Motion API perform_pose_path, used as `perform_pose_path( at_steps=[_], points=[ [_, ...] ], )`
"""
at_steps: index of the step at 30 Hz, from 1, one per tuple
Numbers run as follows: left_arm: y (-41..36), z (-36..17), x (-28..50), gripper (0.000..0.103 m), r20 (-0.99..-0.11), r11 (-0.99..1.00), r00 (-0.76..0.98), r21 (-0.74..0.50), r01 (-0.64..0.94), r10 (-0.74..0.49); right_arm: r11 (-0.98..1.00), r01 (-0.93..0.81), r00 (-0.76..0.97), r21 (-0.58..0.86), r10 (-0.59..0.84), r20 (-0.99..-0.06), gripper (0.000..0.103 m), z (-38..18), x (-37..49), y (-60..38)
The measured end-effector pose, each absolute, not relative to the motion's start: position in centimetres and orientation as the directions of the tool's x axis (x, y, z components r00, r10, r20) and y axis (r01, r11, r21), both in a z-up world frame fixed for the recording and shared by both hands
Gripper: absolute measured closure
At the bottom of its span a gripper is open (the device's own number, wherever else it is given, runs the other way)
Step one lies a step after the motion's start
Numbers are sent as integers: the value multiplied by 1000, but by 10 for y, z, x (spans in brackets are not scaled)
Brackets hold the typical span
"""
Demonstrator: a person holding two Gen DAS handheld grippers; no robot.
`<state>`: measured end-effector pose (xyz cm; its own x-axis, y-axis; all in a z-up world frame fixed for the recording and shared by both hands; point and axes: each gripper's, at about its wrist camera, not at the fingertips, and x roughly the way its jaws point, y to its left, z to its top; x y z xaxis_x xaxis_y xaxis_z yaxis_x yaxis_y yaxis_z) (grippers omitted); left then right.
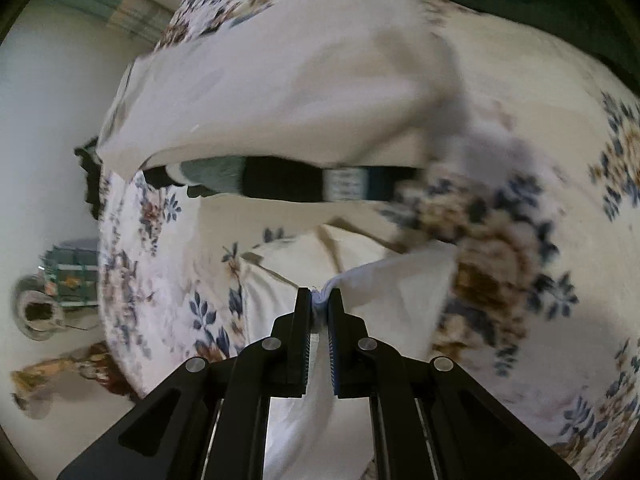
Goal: Fold small clothes
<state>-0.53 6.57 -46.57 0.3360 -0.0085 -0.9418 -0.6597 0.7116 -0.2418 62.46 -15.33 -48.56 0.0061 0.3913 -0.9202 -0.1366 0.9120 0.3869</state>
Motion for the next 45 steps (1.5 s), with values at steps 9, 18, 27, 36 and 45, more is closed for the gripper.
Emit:
perform_pose_path(
  at_steps=[9,18,27,36,45],
  points=[
    [147,-550,-13,103,-957,640,278,-265,-721,-82,953,-253,36,166,181,-983,95,-538,628,-14],
    [173,-563,-23,101,-938,579,287,-346,-738,-195,966,-231,-36,118,113,-993,80,-586,634,16],
    [146,-562,-19,55,-933,635,261,-360,-683,-248,923,-147,-171,356,330,-928,47,-545,518,-91],
    [124,-576,0,103,-981,768,174,-178,-616,-88,920,84,-467,382,375,-801,47,-629,250,-223],
    [136,-540,-13,103,-964,783,262,-205,-587,-56,867,213,-512,451,492,-704,47,-664,130,-227]
  ],
)
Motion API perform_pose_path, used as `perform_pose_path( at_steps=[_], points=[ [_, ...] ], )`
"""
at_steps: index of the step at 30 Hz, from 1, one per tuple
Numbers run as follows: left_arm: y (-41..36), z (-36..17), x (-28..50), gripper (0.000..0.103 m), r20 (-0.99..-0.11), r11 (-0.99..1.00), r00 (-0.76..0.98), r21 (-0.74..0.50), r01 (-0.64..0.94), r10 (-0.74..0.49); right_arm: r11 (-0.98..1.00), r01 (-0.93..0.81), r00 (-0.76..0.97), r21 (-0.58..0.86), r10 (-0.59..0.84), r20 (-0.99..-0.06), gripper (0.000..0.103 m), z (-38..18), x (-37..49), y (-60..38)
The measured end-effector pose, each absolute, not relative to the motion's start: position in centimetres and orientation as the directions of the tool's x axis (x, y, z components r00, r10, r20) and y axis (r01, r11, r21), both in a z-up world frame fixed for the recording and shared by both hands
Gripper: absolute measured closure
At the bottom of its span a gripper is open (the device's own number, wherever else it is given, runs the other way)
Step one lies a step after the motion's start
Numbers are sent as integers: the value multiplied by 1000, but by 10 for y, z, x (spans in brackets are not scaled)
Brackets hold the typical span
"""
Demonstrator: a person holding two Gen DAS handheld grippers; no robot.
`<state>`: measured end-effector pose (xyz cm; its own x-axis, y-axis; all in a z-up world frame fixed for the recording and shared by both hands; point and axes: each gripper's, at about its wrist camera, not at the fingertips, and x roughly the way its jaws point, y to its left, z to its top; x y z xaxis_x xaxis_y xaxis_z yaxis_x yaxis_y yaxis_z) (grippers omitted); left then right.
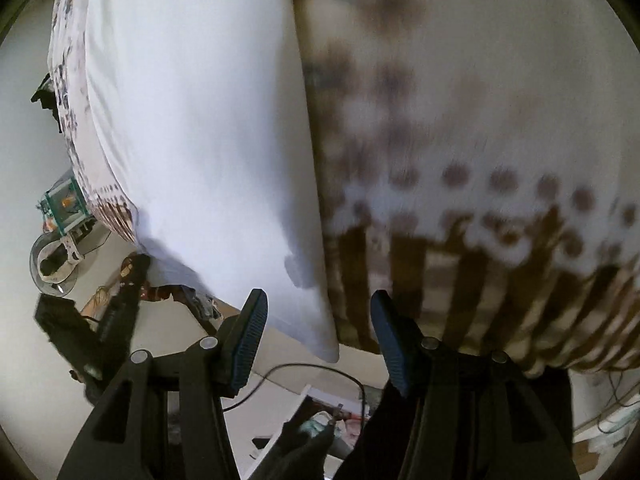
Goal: Fold small clothes
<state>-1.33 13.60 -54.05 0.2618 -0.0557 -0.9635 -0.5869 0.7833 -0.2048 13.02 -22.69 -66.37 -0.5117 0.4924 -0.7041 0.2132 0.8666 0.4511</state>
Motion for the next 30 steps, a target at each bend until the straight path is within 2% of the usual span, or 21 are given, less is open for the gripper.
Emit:
perform_pose_path(
  at_steps=[1,4,13,23,30],
  points=[
    [137,-538,-14,103,-963,785,263,-202,-586,-51,866,210,-514,454,492,-703,49,-666,122,-225],
    [139,-533,-21,103,-961,787,271,-207,-581,-53,869,196,-507,454,486,-712,101,-672,108,-212],
    [140,-545,-31,103,-970,803,232,-192,-564,-69,919,117,-475,376,385,-792,102,-663,70,-180],
    [141,-564,-39,103,-976,800,186,-201,-565,-114,940,49,-485,337,317,-815,102,-667,45,-135],
    [133,-540,-35,100,-991,817,119,-122,-564,-66,949,-25,-479,315,265,-837,99,-662,36,-109]
  ],
)
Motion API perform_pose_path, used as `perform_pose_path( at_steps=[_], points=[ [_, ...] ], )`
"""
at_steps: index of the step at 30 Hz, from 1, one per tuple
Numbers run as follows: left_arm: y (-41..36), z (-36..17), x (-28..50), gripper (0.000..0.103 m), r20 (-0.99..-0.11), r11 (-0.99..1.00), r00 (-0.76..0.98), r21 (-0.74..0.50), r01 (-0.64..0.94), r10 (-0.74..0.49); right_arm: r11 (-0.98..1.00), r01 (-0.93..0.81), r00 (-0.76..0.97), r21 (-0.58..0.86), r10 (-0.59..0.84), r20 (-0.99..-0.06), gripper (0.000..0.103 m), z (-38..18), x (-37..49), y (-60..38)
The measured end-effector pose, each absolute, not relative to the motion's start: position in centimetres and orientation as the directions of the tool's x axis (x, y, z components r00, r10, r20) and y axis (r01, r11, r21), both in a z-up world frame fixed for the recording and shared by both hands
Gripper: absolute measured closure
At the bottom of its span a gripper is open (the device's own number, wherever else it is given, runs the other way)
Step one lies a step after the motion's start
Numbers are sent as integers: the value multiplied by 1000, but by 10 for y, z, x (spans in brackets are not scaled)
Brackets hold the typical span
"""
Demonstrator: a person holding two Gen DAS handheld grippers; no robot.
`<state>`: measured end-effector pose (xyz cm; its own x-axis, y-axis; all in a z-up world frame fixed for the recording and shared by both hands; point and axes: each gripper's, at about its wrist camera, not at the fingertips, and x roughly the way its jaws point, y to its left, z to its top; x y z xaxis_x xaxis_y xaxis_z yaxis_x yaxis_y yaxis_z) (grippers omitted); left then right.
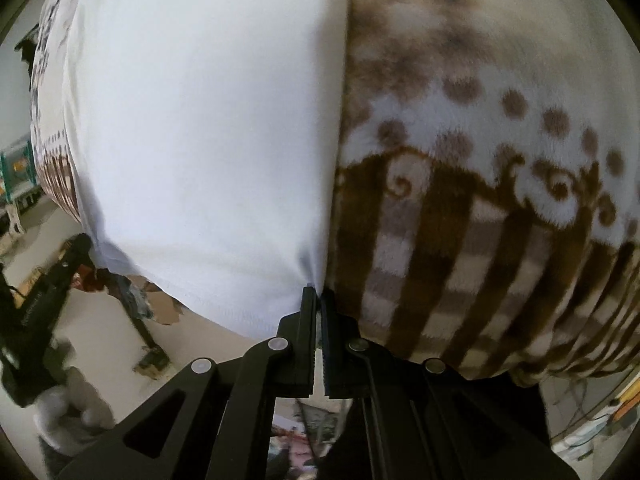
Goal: Fold small clothes
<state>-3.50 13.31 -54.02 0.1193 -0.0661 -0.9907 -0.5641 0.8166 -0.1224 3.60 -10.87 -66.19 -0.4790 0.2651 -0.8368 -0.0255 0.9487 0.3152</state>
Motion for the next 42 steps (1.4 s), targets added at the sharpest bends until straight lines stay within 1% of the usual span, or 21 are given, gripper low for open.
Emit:
perform_pose_path(
  at_steps=[1,3,4,5,6,7,8,13,18,21,26,27,28,30,31,33,35,36,37,38,42],
  points=[
    [130,-533,-34,100,-994,824,100,-87,-560,-38,949,-31,-482,315,262,-836,98,-660,35,-107],
    [123,-520,-30,97,-996,839,94,-47,-543,5,951,-48,-480,306,247,-842,85,-654,32,-101],
    [122,-515,-28,91,-995,841,98,-39,-539,17,948,-51,-483,315,252,-838,66,-650,30,-98],
    [119,-506,-26,63,-994,844,101,-30,-536,29,948,-60,-478,313,248,-843,42,-645,29,-95],
    [118,-500,-22,25,-994,846,106,-29,-533,33,947,-64,-467,315,251,-848,32,-638,29,-93],
    [116,-491,-17,13,-992,849,116,-27,-528,41,944,-62,-451,324,263,-853,23,-628,30,-90],
    [114,-479,-8,8,-989,854,137,-30,-520,49,943,-63,-436,326,268,-859,24,-619,31,-89],
    [110,-441,72,8,-970,867,242,-107,-486,16,925,-49,-338,377,340,-878,23,-566,67,-88],
    [106,-430,214,8,-936,927,352,-155,-341,-27,917,8,-186,398,392,-901,23,-524,167,-95],
    [104,-440,300,8,-918,952,390,-185,-245,-78,925,36,-83,379,380,-921,23,-517,240,-96],
    [104,-486,411,9,-910,966,382,-226,-128,-163,907,110,52,406,403,-914,24,-535,356,-113],
    [105,-499,431,23,-905,957,368,-269,-105,-213,898,140,80,418,410,-908,24,-543,380,-113],
    [105,-506,441,32,-902,951,360,-292,-101,-239,893,155,98,423,412,-906,27,-548,400,-121],
    [105,-530,467,63,-895,928,312,-361,-89,-318,882,170,133,439,421,-897,36,-562,440,-140],
    [103,-540,476,67,-893,922,296,-378,-82,-340,879,183,138,440,420,-897,37,-571,458,-138],
    [97,-556,489,87,-893,920,273,-387,-56,-359,870,192,131,455,437,-890,37,-590,489,-146],
    [90,-564,498,95,-886,918,272,-395,-18,-376,866,210,122,454,438,-891,37,-609,511,-149],
    [90,-565,497,96,-880,915,276,-403,-5,-387,860,218,116,461,446,-887,40,-619,514,-149],
    [89,-564,498,97,-873,911,284,-412,11,-398,855,231,112,464,450,-886,63,-625,518,-147],
    [90,-562,497,97,-865,908,294,-419,21,-406,855,235,109,463,450,-886,93,-629,524,-147],
    [99,-567,503,97,-846,887,291,-462,18,-447,861,240,154,448,422,-893,100,-629,525,-145]
  ],
)
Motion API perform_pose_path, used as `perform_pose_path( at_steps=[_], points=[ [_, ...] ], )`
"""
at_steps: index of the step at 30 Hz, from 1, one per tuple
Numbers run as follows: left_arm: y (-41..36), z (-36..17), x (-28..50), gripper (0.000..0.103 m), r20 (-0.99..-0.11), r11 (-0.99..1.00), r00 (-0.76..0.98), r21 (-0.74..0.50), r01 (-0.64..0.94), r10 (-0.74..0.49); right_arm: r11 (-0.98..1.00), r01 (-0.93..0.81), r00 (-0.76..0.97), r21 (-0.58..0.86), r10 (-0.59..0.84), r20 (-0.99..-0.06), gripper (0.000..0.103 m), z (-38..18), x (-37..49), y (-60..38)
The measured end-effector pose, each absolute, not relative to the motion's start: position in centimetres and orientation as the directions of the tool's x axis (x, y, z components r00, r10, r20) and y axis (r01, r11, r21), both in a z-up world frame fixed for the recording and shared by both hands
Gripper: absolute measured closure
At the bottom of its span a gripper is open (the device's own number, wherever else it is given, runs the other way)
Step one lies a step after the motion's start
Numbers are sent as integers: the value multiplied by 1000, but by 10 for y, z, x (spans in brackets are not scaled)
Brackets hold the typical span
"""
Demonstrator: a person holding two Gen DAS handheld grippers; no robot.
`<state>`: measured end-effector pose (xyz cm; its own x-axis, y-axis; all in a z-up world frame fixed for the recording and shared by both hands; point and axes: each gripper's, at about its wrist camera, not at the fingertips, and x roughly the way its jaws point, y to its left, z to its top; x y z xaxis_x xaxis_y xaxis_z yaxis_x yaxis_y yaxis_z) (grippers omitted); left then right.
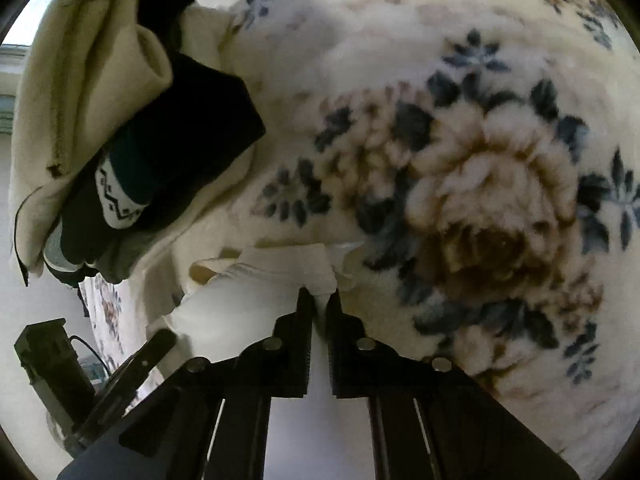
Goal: Fold small clothes
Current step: 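Grasp the T-shirt hem with the left tool while the right tool grasps beside it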
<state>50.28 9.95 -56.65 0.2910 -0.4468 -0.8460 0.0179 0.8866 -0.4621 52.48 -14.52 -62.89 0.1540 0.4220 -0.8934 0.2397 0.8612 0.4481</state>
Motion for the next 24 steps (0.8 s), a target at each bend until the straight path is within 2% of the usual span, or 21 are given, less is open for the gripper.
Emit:
perform_pose_path(
  at_steps=[5,8,10,12,13,14,15,18,22,23,24],
  points=[
    [104,-582,513,97,-848,881,268,-473,2,-456,880,242,151,410,383,-911,101,-636,531,-144],
    [111,-575,511,92,-829,855,256,-518,-16,-497,872,251,126,420,401,-907,100,-643,533,-138],
    [127,-568,505,75,-806,827,268,-559,-56,-527,851,262,100,455,445,-890,95,-641,534,-141],
    [140,-564,498,37,-764,784,304,-616,-77,-569,825,262,81,501,498,-863,75,-639,535,-151],
    [144,-566,496,35,-752,770,310,-632,-88,-582,814,254,85,522,518,-851,55,-635,536,-156],
    [145,-573,496,35,-739,752,298,-653,-93,-605,809,245,96,534,527,-844,40,-633,536,-160],
    [143,-578,498,35,-742,752,281,-653,-95,-609,807,238,100,540,533,-840,38,-632,537,-163],
    [130,-595,507,35,-761,770,232,-634,-72,-605,789,233,79,568,567,-820,38,-643,543,-168],
    [121,-592,517,38,-753,778,261,-629,-13,-604,751,221,44,622,629,-776,37,-663,555,-162],
    [118,-591,518,43,-758,787,268,-617,3,-595,746,213,43,631,638,-769,36,-665,557,-161],
    [114,-588,518,72,-767,800,270,-599,26,-583,737,194,52,647,651,-757,36,-667,559,-157]
  ],
)
